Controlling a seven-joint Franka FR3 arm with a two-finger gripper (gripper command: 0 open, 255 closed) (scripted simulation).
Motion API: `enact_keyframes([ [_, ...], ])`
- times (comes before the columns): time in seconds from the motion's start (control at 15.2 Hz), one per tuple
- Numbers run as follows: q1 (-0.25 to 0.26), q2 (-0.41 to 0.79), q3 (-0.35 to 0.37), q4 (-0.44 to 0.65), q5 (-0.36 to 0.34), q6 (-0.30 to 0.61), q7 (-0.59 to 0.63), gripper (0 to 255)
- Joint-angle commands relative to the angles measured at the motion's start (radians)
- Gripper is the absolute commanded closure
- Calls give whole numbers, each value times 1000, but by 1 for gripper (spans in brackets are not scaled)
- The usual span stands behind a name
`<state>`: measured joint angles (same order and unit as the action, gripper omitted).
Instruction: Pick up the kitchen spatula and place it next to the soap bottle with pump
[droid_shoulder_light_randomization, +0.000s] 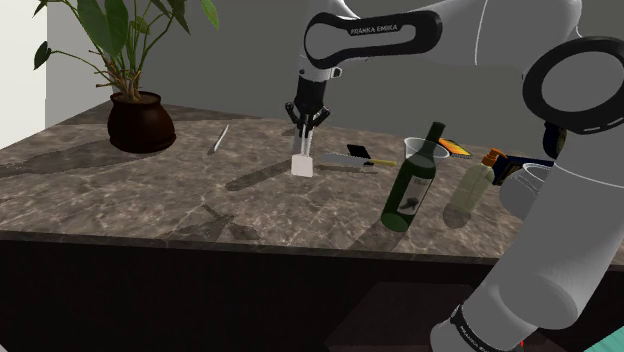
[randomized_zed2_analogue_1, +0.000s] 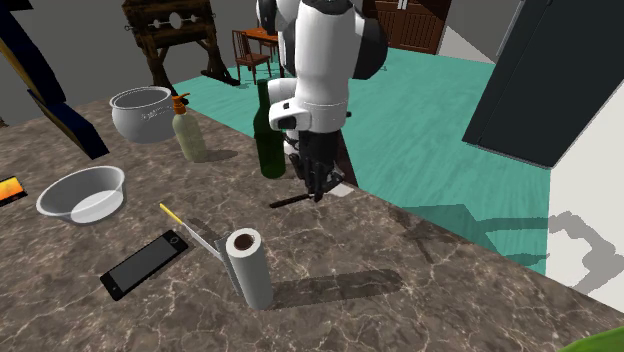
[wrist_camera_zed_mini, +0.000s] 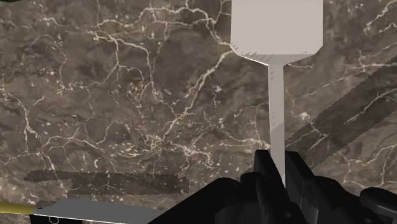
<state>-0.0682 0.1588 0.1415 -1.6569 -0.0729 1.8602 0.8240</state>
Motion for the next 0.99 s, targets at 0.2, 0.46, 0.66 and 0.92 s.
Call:
enact_keyframes([
  [0.2,0,-4,0,65,2,-69,-4,255],
  [0.46,2,1,1,125,2,-125,-7,255],
  [0.66,3,7,2,174,1,-167,-8,255],
  [0.92,5,20,2,246,-1,-226,-10,255],
])
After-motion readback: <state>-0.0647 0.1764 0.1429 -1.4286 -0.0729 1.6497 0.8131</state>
